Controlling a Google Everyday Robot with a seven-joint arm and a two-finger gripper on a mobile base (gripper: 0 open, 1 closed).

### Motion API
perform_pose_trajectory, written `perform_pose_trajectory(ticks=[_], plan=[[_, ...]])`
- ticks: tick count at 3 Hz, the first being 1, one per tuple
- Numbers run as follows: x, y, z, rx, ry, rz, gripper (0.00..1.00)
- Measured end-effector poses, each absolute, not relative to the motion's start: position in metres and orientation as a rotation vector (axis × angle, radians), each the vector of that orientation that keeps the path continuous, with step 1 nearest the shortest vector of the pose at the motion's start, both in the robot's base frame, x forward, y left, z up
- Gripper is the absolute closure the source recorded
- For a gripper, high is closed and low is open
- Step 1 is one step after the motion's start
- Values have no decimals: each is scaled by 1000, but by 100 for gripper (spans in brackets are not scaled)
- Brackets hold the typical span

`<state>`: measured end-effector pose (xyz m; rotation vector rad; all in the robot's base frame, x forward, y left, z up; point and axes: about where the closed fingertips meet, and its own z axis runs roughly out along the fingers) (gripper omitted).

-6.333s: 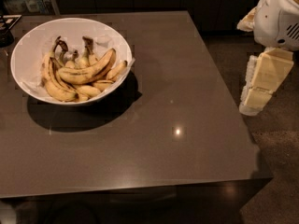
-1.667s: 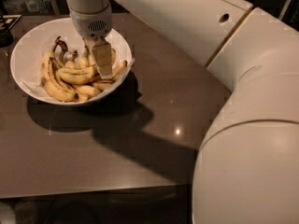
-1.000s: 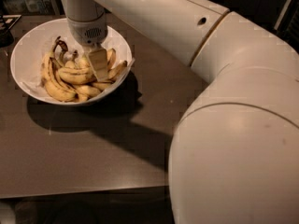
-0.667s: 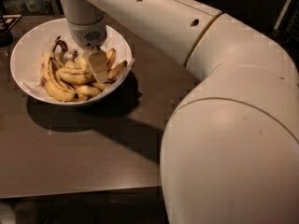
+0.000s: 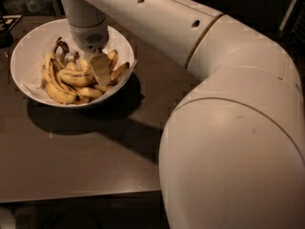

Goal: Pick banana from white bowl

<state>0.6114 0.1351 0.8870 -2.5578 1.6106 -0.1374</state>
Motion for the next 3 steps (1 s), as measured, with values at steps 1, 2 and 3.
perform_pose_trajectory(ticks=[1,2,3], plan=[[611,135,887,-2558,1611,-137,82],[611,135,887,-2558,1611,-137,100],[611,135,887,-2558,1611,-137,100]])
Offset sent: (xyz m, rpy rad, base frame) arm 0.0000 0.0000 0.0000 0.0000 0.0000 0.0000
